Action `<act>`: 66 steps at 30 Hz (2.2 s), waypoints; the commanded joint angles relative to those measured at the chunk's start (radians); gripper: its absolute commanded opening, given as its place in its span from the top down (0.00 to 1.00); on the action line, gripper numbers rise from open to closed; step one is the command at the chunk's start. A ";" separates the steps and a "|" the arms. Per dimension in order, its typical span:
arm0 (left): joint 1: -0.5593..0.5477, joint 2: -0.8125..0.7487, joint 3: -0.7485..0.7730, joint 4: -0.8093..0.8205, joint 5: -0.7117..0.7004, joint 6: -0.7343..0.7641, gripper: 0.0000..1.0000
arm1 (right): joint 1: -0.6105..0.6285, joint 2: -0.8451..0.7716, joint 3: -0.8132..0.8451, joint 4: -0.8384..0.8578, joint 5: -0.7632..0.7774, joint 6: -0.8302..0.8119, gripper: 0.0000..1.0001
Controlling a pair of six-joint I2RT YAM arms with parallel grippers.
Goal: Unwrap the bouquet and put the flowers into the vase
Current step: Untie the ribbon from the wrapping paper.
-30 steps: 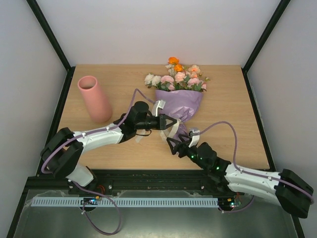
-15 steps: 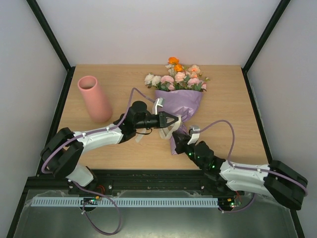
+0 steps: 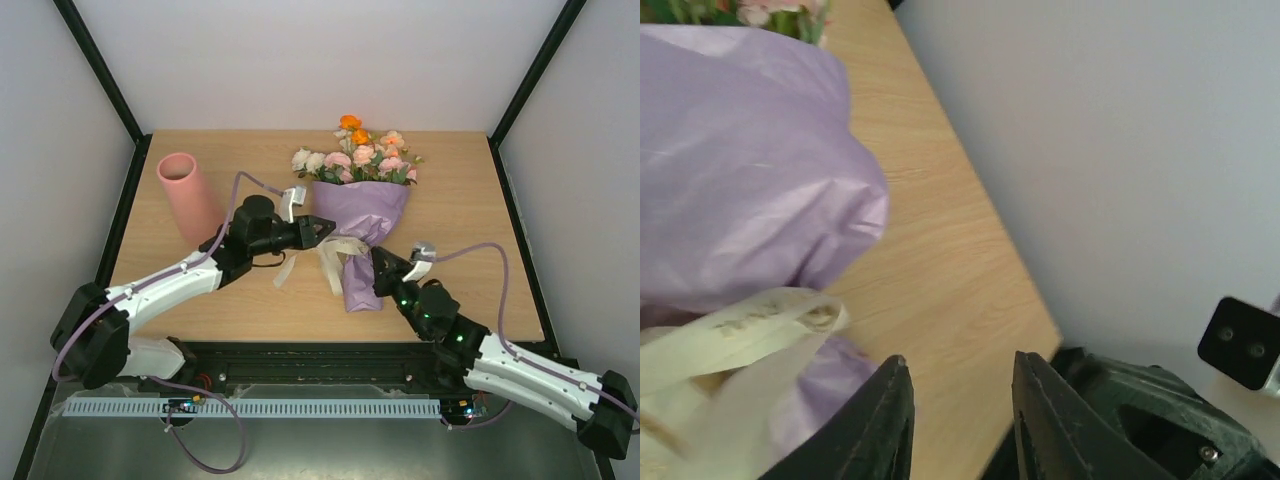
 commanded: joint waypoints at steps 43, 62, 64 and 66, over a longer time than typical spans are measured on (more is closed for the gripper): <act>0.023 0.088 -0.107 -0.178 -0.062 0.221 0.98 | 0.002 0.105 -0.003 -0.266 -0.142 -0.026 0.52; -0.063 -0.125 -0.130 0.018 0.095 0.027 0.98 | 0.002 0.166 -0.092 0.133 -0.369 -0.086 0.13; -0.075 -0.128 -0.118 0.025 0.092 0.020 0.98 | 0.003 0.211 -0.072 0.149 -0.368 -0.089 0.13; -0.084 -0.126 -0.107 0.023 0.084 0.020 0.98 | 0.003 0.248 -0.055 0.185 -0.391 -0.087 0.13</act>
